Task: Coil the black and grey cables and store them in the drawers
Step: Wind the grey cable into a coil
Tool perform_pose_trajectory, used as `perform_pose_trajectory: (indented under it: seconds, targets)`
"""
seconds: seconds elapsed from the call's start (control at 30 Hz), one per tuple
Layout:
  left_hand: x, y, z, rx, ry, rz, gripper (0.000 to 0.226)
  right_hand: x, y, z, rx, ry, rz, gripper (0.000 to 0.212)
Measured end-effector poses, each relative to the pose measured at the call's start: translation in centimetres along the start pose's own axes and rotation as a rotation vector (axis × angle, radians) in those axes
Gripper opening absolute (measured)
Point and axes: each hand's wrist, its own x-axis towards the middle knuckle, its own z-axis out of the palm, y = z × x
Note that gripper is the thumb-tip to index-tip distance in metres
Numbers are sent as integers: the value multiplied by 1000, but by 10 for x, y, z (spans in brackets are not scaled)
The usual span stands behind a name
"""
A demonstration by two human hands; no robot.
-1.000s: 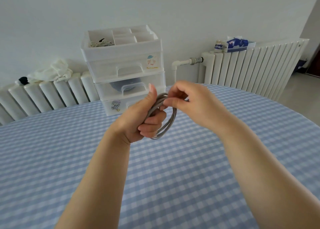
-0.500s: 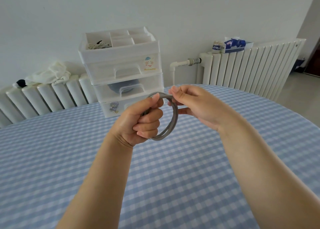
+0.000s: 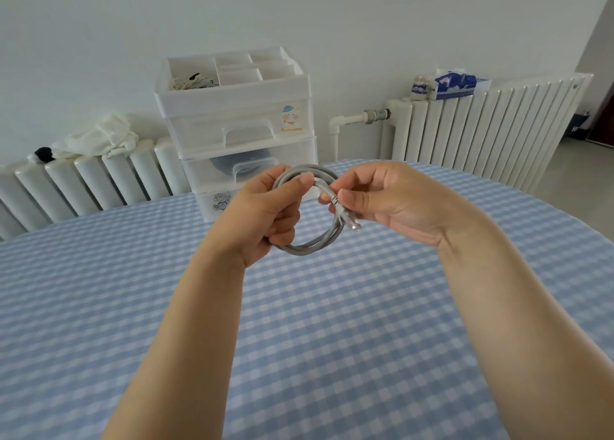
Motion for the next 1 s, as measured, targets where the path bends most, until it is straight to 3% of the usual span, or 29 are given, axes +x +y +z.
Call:
perform_pose_trajectory:
  seconds: [0.13, 0.23, 0.37, 0.43, 0.5, 0.67, 0.83, 0.93, 1.0]
  targets:
    - [1, 1, 11, 47, 145, 105, 17, 10, 6, 14, -339, 277, -180, 28]
    - [3, 1, 18, 159, 233, 171, 16, 16, 13, 24, -400, 407, -288, 33]
    - [4, -4, 28, 431, 303, 208, 23, 16, 16, 28, -432, 523, -179, 51]
    - [6, -6, 31, 491, 309, 193, 26, 15, 17, 29, -521, 548, -125, 32]
    - [5, -6, 32, 375, 263, 135, 23, 14, 18, 31, -650, 573, -103, 9]
    - [3, -5, 24, 171, 123, 39, 12, 15, 18, 29, -636, 556, -65, 12]
    - [7, -8, 12, 161, 149, 60, 11, 13, 11, 12, -556, 446, -90, 23]
    - [10, -11, 7, 233, 202, 86, 21, 11, 11, 9, -586, 472, -122, 25]
    - [12, -13, 3, 244, 234, 100, 24, 11, 11, 10, -496, 470, -113, 41]
